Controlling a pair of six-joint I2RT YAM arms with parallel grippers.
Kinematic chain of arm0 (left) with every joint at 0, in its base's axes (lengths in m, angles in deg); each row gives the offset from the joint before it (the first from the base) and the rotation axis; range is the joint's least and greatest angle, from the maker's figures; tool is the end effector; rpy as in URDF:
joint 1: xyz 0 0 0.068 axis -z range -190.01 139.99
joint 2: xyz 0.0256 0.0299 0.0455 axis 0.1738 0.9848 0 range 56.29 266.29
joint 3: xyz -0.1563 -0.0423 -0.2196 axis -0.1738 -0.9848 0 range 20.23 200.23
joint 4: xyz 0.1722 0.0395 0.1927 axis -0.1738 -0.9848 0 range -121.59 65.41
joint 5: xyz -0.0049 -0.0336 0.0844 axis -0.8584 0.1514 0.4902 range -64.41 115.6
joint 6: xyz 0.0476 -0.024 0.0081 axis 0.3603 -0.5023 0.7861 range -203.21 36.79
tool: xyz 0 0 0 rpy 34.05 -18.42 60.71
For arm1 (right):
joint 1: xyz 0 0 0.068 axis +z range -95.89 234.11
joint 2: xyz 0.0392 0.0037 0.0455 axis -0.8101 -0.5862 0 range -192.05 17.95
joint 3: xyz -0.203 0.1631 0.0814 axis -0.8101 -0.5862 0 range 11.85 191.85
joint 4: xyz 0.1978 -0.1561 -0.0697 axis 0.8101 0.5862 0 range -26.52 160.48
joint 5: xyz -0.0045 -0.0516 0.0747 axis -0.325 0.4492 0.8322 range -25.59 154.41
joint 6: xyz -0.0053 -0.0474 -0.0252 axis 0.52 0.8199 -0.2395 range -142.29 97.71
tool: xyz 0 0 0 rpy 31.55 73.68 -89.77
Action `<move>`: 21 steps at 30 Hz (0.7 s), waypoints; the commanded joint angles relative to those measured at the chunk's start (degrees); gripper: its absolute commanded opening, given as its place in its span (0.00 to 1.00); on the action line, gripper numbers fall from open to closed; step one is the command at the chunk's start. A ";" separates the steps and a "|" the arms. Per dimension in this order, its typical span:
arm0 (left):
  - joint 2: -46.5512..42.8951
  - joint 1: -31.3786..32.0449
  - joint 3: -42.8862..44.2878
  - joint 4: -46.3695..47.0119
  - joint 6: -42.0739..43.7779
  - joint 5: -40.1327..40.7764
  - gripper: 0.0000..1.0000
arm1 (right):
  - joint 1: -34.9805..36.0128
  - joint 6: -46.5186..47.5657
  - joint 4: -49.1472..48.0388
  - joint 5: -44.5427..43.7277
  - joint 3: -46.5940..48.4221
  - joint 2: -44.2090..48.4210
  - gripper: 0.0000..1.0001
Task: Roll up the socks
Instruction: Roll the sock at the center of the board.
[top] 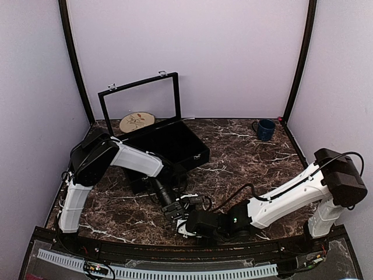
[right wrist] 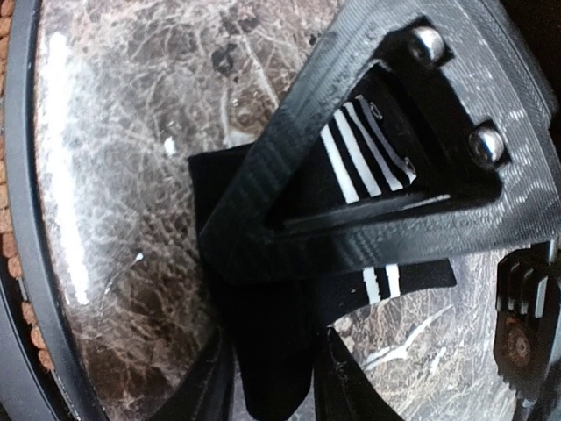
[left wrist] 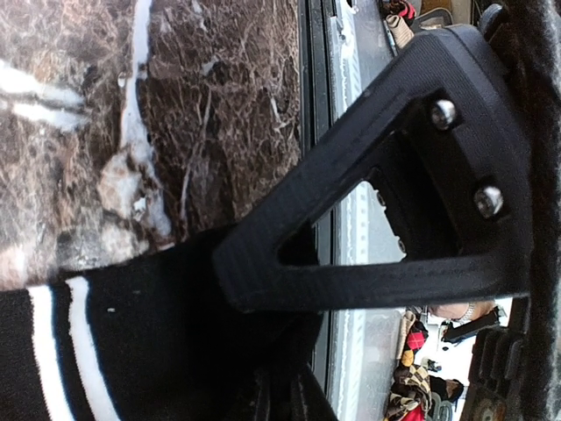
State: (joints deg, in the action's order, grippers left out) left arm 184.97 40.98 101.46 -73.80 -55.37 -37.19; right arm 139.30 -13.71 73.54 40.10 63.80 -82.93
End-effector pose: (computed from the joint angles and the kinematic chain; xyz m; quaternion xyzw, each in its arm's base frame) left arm 0.2174 -0.3186 0.0900 -0.5177 -0.6776 0.4995 0.1529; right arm 0.0424 0.3284 0.1362 -0.6492 0.6849 0.0027 0.3308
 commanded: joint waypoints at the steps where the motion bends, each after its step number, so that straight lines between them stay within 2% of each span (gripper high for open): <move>1: -0.07 -0.44 -0.89 -0.63 0.92 -1.87 0.12 | -1.10 1.47 -1.34 2.10 -0.33 -1.47 0.28; 5: -0.08 -0.53 -0.90 -0.62 1.11 -2.27 0.12 | -1.63 2.51 -1.51 3.05 0.02 -2.09 0.25; 13: -0.23 -0.71 -0.93 -0.80 1.22 -1.96 0.14 | -2.56 3.16 -1.08 6.40 0.28 -2.45 0.09; 21: -2.11 -0.80 -1.92 0.44 -0.87 0.85 0.32 | -3.05 2.59 1.18 9.61 0.98 -2.26 0.04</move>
State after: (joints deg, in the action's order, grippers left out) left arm 184.97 40.52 100.98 -73.56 -55.64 -37.58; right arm 136.74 -10.74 72.17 46.44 64.23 -83.74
